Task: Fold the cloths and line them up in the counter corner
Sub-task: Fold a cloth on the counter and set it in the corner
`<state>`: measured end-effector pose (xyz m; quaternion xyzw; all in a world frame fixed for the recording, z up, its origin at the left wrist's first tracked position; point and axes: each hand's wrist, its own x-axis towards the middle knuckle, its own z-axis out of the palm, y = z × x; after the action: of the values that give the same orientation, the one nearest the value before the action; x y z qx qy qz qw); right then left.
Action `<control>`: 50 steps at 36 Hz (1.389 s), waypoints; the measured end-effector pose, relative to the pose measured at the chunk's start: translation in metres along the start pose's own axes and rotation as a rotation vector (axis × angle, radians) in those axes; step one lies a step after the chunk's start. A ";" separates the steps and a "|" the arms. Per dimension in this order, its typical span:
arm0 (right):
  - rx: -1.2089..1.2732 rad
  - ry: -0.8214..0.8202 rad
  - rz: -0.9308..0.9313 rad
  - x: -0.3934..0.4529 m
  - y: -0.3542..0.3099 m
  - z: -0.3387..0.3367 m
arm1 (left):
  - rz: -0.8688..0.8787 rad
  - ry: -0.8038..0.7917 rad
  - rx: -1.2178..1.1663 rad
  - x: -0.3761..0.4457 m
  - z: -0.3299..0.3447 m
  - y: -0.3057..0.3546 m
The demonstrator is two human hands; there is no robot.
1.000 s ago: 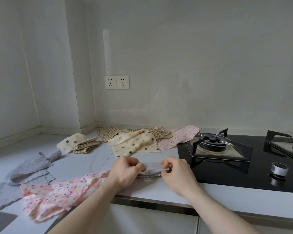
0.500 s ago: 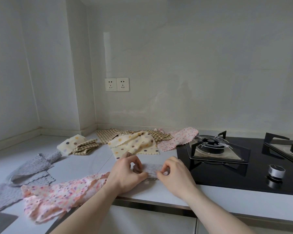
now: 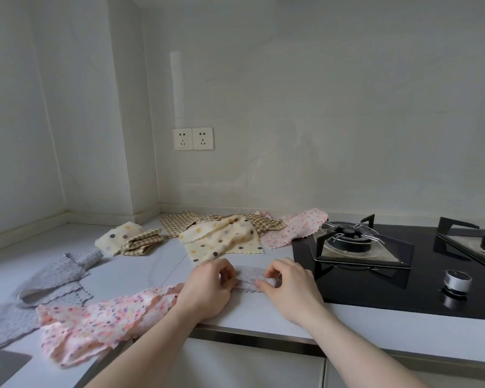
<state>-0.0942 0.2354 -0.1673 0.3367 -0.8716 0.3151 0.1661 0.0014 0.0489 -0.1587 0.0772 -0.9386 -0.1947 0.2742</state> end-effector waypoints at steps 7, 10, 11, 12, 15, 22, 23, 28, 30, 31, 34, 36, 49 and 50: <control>-0.005 -0.024 0.008 -0.001 -0.001 -0.003 | 0.085 0.053 0.028 -0.001 0.001 0.000; -0.007 -0.024 0.008 -0.002 -0.002 -0.002 | 0.086 0.008 0.035 -0.002 0.001 -0.002; -0.006 -0.026 0.005 -0.002 -0.002 -0.002 | 0.074 -0.011 0.037 -0.002 0.001 -0.002; -0.005 -0.028 0.005 -0.002 -0.002 -0.002 | 0.058 -0.026 0.037 -0.002 0.001 -0.002; 0.001 -0.017 0.018 -0.001 0.000 0.000 | -0.024 -0.035 0.000 0.000 0.001 -0.002; -0.039 0.026 0.027 0.001 0.004 0.003 | -0.233 0.014 -0.038 0.005 0.005 -0.013; -0.044 0.030 0.032 0.001 0.003 0.002 | -0.240 0.017 -0.026 0.005 0.005 -0.013; -0.112 -0.047 0.081 -0.003 -0.001 0.002 | -0.249 -0.028 0.058 0.004 0.005 -0.011; -0.144 -0.088 0.094 -0.004 -0.002 0.000 | -0.250 -0.071 0.113 0.004 0.006 -0.008; -0.158 -0.101 0.096 -0.005 -0.002 0.000 | -0.246 -0.087 0.124 0.004 0.006 -0.007; -0.183 -0.117 0.087 -0.007 -0.003 -0.001 | -0.226 -0.099 0.040 0.002 0.004 -0.005; -0.172 -0.117 0.069 -0.009 -0.003 -0.002 | -0.220 -0.100 -0.078 -0.001 0.000 -0.004; 0.157 -0.165 0.010 -0.008 -0.013 -0.022 | -0.238 -0.023 -0.365 -0.002 -0.015 -0.001; 0.179 -0.168 0.029 -0.009 -0.010 -0.019 | -0.238 -0.021 -0.367 -0.003 -0.013 -0.002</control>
<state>-0.0788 0.2467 -0.1531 0.3628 -0.8556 0.3647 0.0570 0.0109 0.0441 -0.1511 0.1343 -0.8744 -0.3941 0.2491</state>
